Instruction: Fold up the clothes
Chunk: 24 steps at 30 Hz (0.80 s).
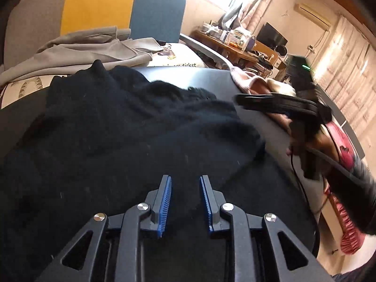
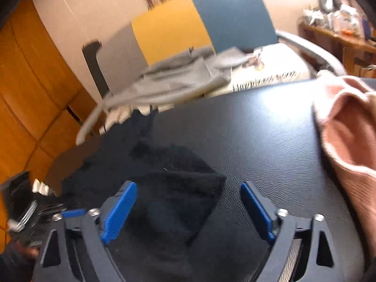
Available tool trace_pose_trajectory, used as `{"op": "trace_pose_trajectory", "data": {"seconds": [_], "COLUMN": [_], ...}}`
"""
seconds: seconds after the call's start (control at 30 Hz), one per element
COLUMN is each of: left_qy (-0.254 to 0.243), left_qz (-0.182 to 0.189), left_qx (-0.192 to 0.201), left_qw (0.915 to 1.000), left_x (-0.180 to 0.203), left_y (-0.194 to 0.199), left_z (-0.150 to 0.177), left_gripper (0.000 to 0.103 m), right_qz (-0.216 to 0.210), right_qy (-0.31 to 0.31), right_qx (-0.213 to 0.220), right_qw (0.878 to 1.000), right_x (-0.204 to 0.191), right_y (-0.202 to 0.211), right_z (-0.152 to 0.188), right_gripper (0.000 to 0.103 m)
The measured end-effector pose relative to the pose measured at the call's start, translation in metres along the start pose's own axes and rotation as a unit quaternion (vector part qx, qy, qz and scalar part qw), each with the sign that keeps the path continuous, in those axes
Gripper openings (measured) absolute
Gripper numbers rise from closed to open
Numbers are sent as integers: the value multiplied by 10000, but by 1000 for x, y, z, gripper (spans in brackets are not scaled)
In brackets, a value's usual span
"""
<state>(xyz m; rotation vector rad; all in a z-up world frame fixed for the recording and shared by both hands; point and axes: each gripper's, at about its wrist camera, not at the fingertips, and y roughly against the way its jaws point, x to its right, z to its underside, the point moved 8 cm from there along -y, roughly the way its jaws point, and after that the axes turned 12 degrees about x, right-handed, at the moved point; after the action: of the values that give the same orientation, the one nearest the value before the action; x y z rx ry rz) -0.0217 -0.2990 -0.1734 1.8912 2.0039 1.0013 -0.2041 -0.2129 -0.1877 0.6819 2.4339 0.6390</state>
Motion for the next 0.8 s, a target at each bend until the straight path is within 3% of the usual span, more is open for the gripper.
{"op": "trace_pose_trajectory", "data": {"seconds": [0.07, 0.2, 0.23, 0.27, 0.3, 0.5, 0.57, 0.7, 0.8], "left_qy": [-143, -426, -470, -516, -533, -323, -291, -154, 239], "left_qz": [-95, -219, -307, -407, -504, -612, -625, -772, -1001], "left_qx": [67, 78, 46, 11, -6, 152, 180, 198, 301], "left_qw": [9998, 9988, 9984, 9978, 9973, 9975, 9975, 9967, 9942], "left_x": [3, 7, 5, 4, 2, -5, -5, -9, -26], "left_y": [1, -5, -8, -11, -12, -5, -2, 14, 40], "left_z": [4, 5, 6, 7, 8, 14, 16, 20, 29], "left_gripper": [27, 27, 27, 27, 27, 27, 27, 28, 29], "right_qz": [41, 261, 292, 322, 323, 477, 757, 1075, 1087], "right_qy": [112, 354, 406, 459, 539, 1317, 1449, 1336, 1187], "right_qx": [-321, -486, -495, -507, -572, -308, -344, -559, -457], "right_qw": [9994, 9978, 9975, 9971, 9964, 9897, 9859, 9836, 9859], "right_x": [2, 6, 5, 5, 4, -13, -5, 17, 19], "right_y": [-16, -31, -31, -32, -36, -42, -49, -63, -56], "right_z": [3, 12, 11, 10, 9, -23, -26, -11, -14], "right_gripper": [65, 64, 57, 27, 12, 10, 10, 9, 10]}}
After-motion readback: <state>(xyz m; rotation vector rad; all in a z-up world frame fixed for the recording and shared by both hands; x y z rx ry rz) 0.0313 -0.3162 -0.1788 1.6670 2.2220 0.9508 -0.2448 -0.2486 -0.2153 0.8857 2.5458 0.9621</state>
